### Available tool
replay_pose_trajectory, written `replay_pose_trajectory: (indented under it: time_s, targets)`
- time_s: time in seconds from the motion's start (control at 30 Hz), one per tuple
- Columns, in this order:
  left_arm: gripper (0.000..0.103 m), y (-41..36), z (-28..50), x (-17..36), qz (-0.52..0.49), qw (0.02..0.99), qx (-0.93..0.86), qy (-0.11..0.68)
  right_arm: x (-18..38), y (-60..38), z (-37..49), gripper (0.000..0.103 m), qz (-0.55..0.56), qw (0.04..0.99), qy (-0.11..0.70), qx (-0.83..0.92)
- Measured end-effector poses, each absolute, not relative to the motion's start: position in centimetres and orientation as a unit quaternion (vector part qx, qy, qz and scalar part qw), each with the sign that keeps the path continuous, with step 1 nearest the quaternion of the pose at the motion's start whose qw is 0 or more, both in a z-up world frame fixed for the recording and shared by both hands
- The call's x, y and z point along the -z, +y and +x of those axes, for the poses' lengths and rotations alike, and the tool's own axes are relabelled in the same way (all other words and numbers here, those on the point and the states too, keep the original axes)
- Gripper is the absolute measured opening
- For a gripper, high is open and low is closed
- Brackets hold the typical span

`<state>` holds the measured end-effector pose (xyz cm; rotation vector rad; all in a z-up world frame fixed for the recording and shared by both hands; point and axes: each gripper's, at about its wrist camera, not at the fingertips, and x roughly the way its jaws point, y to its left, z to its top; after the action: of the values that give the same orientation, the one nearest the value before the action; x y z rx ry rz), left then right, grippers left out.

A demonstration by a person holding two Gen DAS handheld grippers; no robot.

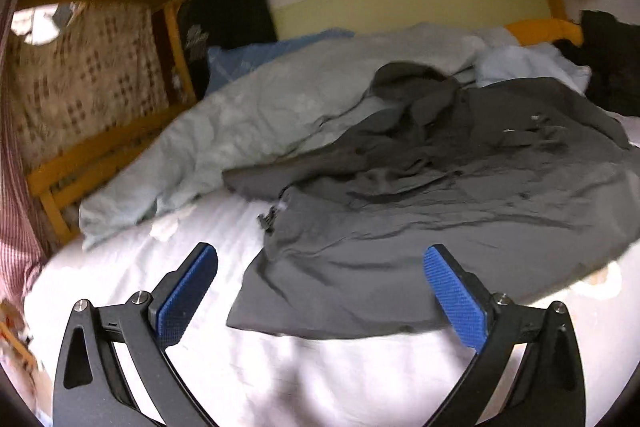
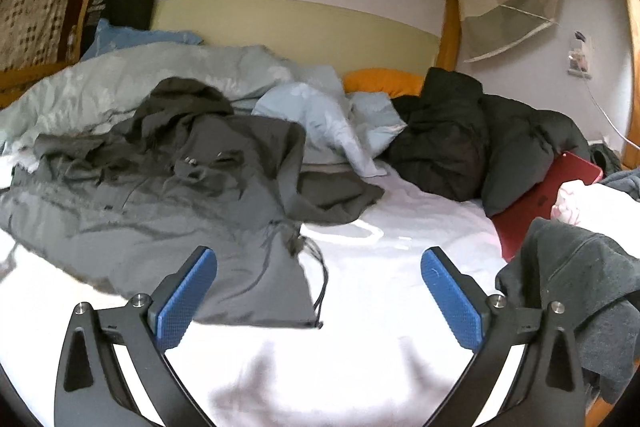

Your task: Fold large clothes

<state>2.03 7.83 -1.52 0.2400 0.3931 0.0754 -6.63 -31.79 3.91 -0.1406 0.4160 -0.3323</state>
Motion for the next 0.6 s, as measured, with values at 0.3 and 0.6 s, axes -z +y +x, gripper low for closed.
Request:
replay_pose_trajectory:
  time_s: [0.3,0.6]
  targets:
    - [0.103,5.9,0.3,4.3,0.053,0.959,-0.036,0.277,-3.2,-30.7,-7.9,0.103,0.0,0.971,0.212,0.11]
    - [0.102,3.7,-1.8,3.7,0.061,0.962,-0.009,0.267,-2.4,-30.0,-7.7,0.093,-0.023,0.964,0.224,0.144]
